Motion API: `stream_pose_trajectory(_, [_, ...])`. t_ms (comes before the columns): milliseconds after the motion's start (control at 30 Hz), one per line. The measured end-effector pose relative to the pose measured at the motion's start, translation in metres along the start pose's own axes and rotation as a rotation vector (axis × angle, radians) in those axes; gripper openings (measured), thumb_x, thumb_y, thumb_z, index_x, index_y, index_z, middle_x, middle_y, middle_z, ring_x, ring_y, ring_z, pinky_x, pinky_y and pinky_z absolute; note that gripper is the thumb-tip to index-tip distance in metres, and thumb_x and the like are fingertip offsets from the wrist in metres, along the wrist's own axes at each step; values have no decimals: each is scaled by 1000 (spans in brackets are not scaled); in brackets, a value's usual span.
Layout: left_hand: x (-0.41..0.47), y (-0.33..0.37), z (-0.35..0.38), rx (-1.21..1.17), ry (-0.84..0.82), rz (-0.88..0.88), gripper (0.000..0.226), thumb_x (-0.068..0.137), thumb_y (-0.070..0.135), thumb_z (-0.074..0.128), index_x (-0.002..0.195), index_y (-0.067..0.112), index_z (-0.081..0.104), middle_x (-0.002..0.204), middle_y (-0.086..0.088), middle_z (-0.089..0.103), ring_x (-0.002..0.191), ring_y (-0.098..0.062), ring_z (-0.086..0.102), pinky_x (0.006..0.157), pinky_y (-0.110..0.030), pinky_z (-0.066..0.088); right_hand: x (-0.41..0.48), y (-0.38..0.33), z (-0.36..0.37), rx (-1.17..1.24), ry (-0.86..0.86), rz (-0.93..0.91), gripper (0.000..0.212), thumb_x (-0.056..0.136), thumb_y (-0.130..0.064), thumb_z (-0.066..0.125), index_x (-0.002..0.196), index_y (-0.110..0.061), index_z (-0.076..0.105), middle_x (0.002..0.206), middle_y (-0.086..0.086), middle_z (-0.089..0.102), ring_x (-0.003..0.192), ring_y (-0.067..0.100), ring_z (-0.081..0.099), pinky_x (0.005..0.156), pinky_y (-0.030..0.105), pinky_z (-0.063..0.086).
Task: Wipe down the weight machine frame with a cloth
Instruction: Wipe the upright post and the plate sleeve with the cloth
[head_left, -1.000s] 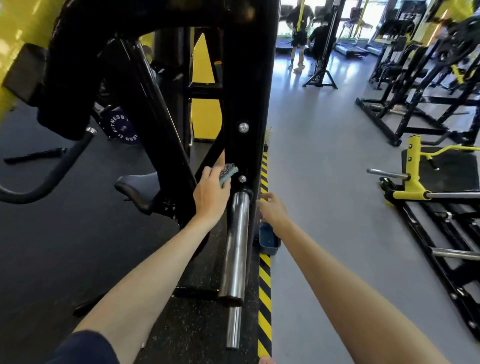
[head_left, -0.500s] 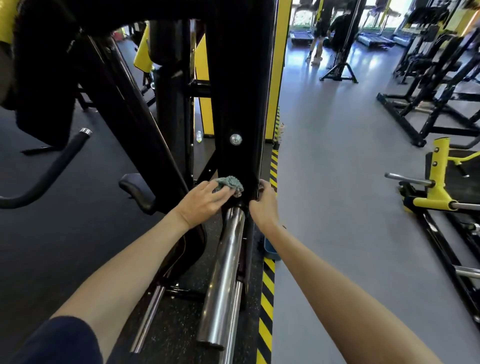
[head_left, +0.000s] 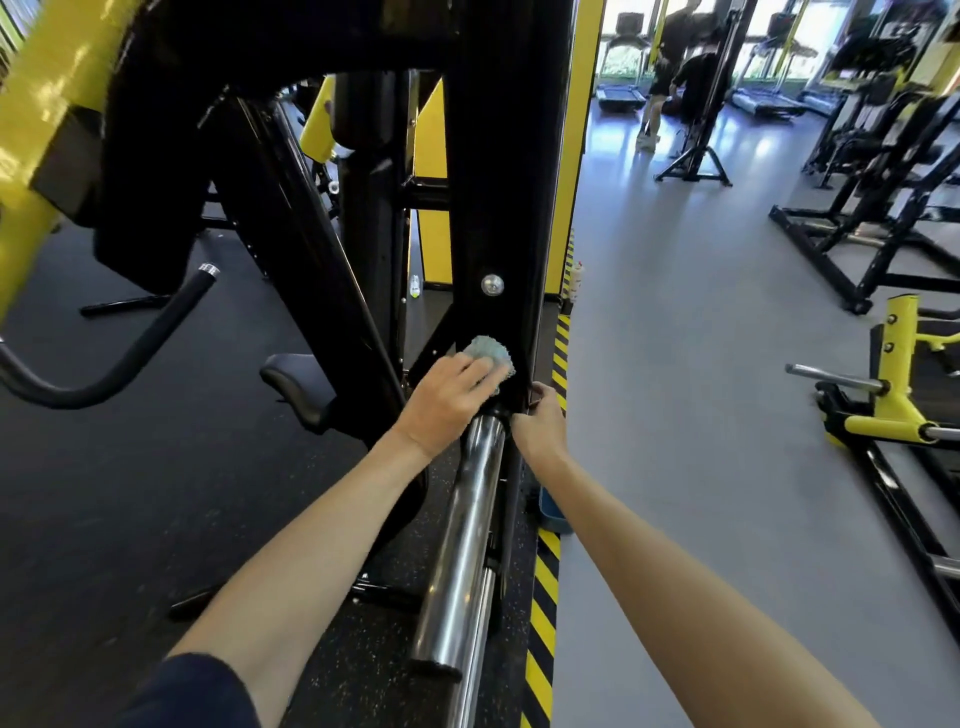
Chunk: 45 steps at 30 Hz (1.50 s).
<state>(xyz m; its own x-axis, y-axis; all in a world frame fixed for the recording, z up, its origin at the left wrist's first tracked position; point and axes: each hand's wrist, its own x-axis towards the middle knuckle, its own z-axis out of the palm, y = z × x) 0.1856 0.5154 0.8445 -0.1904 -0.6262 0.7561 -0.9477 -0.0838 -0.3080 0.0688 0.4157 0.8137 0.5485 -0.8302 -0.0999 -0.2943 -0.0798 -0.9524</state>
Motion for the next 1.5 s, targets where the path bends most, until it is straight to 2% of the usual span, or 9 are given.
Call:
stream_pose_trajectory(200, [-95,-17,2,3,-571,-623,26,72,-8,70,97,0,71,86,-13,64,82,-33,55,62,-38,49,-3,4,-20,-71,-42,0,61,90,3,51,146,-13,31,133,9,46,84,6,50,48,8,39])
stream_pose_trajectory(433, [-90,-15,-11,-918,-840,-1498,35,79,1,71,110,16,70,120,-11,63,117,-28,55,102,-36,43,-17,40,-2,-55,-279,504,20,95,-3,42,80,-14,48,67,9,48,44,17,45,43,22,36])
stream_pose_trajectory(533, [-105,0,-26,-1161,-832,-1695,37,79,-5,69,112,12,68,114,-17,65,109,-32,60,101,-45,46,-43,69,9,41,-396,638,21,98,-7,42,93,-6,62,74,20,59,44,22,54,54,27,53])
stream_pose_trajectory(600, [-116,21,-33,-1273,-769,-1762,34,83,-4,66,115,6,65,108,-17,68,95,-28,64,92,-40,51,-68,85,19,165,-483,734,21,99,-14,45,95,-2,62,81,17,58,63,25,54,91,37,52])
stream_pose_trajectory(833, [-162,76,-61,-1324,-769,-1741,22,91,11,62,112,10,68,116,-5,67,116,-18,55,103,-30,39,-137,93,51,462,-572,673,41,76,-18,71,110,2,63,104,18,67,91,29,66,91,42,52])
stream_pose_trajectory(1000, [-181,82,-91,-1217,-757,-1755,23,93,8,60,114,17,61,110,6,58,111,-9,45,94,-24,28,-162,111,70,764,-477,770,48,100,-14,42,66,-4,74,62,9,69,51,17,67,46,26,54])
stream_pose_trajectory(1133, [-203,83,-108,-1188,-781,-1715,42,84,8,70,123,19,57,118,-1,58,107,-17,55,76,-29,40,-167,126,93,578,-484,717,25,90,-23,64,109,-7,64,89,6,71,78,19,69,60,37,59])
stream_pose_trajectory(1333, [-214,86,-126,-1117,-602,-1869,37,89,-5,52,121,16,55,104,-1,59,89,-11,57,67,-30,47,-192,98,108,377,-483,641,12,96,-14,57,85,-11,59,68,1,66,67,16,61,62,33,57])
stream_pose_trajectory(1500, [-243,74,-138,-1280,-343,-2223,41,94,-3,35,126,6,59,118,-14,63,104,-27,59,94,-47,48,-188,98,115,423,-404,714,17,96,-18,54,105,-5,60,110,13,64,109,29,58,100,48,45])
